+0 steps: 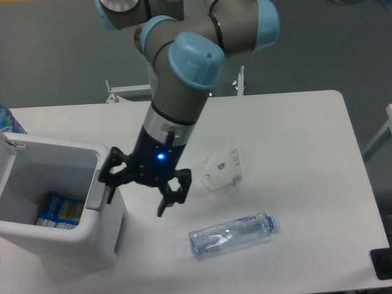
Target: Open the trash can
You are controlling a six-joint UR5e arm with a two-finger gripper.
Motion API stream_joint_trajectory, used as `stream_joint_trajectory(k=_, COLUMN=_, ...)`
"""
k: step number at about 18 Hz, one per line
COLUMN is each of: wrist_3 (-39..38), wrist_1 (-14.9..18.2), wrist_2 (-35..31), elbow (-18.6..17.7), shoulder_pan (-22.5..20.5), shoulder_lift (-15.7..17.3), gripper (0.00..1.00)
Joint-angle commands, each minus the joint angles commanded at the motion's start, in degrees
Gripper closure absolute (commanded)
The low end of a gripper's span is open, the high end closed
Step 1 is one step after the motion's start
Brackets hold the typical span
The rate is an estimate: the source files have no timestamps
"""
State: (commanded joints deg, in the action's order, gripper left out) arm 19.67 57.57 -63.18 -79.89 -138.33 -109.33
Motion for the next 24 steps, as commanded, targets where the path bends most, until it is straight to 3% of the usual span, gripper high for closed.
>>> stream_joint_trajectory(k=3, wrist_3=9.6, wrist_1=0.3, wrist_2=-4.6, elbow=-2.7, shoulder_pan=-3.0, shoulder_lift=-0.6, gripper=0.00)
stream_joint_trajectory(k=6, wrist_3=20.4, wrist_1=0.6, wrist_2=-14.2, elbow=-5.9, shoulder_pan=-4.5, shoulder_lift=-0.7, gripper=0.00)
stream_joint_trajectory(k=9, wrist_3=24.6, wrist_1=0.7, wrist_2=-21.2, elbow=-6.5, shoulder_pan=-4.8, shoulder_lift=-2.4, gripper=0.00)
stream_joint_trajectory(k=13, wrist_3=35.8, wrist_1=1.5, wrist_2=-21.6, elbow=-5.6, shoulder_pan=-9.0, shoulder_lift=-3.3, gripper=0.00)
stream_joint_trajectory(k=16, wrist_3=44.8, wrist_1=5.6, wrist_2=-23.7, elbow=-4.1, shoulder_pan=-10.6, shoulder_lift=-4.4, gripper=0.00)
stream_joint_trajectory(k=19, wrist_3=47.9, wrist_1=8.3, wrist_2=-26.0, elbow=-3.1, shoulder_pan=-10.5, shoulder_lift=-5.0, gripper=0.00)
stream_joint_trajectory(k=24, wrist_3=51.3, wrist_1=8.4, wrist_2=-29.0, elbow=-3.3, shoulder_pan=-9.9, shoulder_lift=-5.6, gripper=0.00)
